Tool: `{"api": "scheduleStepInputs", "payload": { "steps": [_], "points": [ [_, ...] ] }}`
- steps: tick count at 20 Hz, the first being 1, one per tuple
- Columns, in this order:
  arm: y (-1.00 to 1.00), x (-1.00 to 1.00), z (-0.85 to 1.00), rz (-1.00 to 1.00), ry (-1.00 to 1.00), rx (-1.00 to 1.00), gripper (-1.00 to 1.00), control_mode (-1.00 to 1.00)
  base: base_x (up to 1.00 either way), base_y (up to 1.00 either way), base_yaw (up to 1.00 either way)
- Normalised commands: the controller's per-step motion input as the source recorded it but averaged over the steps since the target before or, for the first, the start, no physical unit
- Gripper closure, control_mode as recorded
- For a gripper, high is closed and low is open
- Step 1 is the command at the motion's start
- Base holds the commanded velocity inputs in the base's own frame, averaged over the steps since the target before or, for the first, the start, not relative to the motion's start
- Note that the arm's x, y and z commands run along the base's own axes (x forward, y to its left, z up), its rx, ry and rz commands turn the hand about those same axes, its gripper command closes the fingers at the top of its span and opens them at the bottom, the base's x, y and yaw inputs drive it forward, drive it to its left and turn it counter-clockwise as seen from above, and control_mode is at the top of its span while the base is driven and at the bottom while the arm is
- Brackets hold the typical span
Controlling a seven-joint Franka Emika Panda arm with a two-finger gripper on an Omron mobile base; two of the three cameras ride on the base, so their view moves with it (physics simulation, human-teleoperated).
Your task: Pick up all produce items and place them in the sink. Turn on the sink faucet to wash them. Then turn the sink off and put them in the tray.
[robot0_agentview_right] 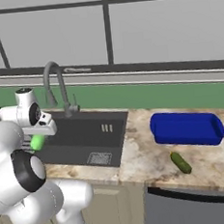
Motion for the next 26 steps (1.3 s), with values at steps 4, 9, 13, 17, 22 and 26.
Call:
{"api": "scheduleStepInputs", "payload": {
  "steps": [4, 9, 13, 17, 22, 26],
  "points": [
    [0.0, 0.0, 0.0, 0.0, 0.0, 0.0, 1.0, 1.0, 0.0, -0.69, 0.0],
    [0.0, 0.0, 0.0, 0.0, 0.0, 0.0, 1.0, 1.0, 0.05, -0.56, 0.0],
    [0.0, 0.0, 0.0, 0.0, 0.0, 0.0, 1.0, 1.0, 0.2, -0.46, 0.0],
    [0.0, 0.0, 0.0, 0.0, 0.0, 0.0, 1.0, 1.0, 0.36, -0.38, 0.0],
    [0.0, 0.0, 0.0, 0.0, 0.0, 0.0, 1.0, 1.0, 0.45, -0.27, 0.0],
    [0.0, 0.0, 0.0, 0.0, 0.0, 0.0, 1.0, 1.0, 0.57, -0.16, -0.02]
  ]
}}
